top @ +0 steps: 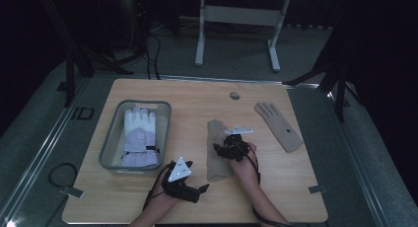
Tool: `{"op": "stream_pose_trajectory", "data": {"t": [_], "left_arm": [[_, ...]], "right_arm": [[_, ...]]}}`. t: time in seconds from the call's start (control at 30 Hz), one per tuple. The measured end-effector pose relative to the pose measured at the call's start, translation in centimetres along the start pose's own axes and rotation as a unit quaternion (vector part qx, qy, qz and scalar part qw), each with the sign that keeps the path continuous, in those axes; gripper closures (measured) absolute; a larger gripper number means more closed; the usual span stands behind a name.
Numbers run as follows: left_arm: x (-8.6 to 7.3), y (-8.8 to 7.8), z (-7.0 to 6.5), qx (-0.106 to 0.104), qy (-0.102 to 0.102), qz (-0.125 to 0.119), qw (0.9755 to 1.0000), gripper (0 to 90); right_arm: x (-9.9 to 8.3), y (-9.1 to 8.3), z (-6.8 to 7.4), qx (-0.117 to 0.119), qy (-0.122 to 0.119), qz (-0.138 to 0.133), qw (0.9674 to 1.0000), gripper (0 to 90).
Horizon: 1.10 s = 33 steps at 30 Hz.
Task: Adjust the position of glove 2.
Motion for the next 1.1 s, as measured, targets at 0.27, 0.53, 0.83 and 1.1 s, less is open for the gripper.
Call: {"op": "stream_pose_trajectory", "data": {"t": [0.27, 0.53, 0.83, 1.1], "left_arm": [[0.0, -0.1, 0.0, -0.002, 0.002, -0.004, 1.0000, 2.9], [-0.1, -0.1, 0.3, 0.001, 0.001, 0.000, 1.0000, 2.9], [-0.3, 0.1, 0.3, 0.002, -0.001, 0.003, 1.0000, 2.9], [-0.3, 0.1, 0.4, 0.003, -0.001, 0.004, 1.0000, 2.8]], "right_arm": [[1.5, -2.8, -1.9, 0.010, -0.052, -0.033, 0.9980, 50.6], [1.9, -6.1, -7.0, -0.005, -0.060, -0.051, 0.9969, 52.6], [1.6, -8.8, -14.2, -0.054, -0.032, -0.065, 0.9959, 54.5], [1.8, -9.1, -18.6, -0.079, -0.020, -0.065, 0.9945, 54.7]]}}
Point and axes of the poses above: each handheld gripper's, and its own axes: y roughly forward along the jaws, x roughly out of its top, z roughly to its left, the point moved 10 cm from there along y, roughly forward along the jaws, and after that the axes turned 6 degrees about -z, right-handed, at the moved point
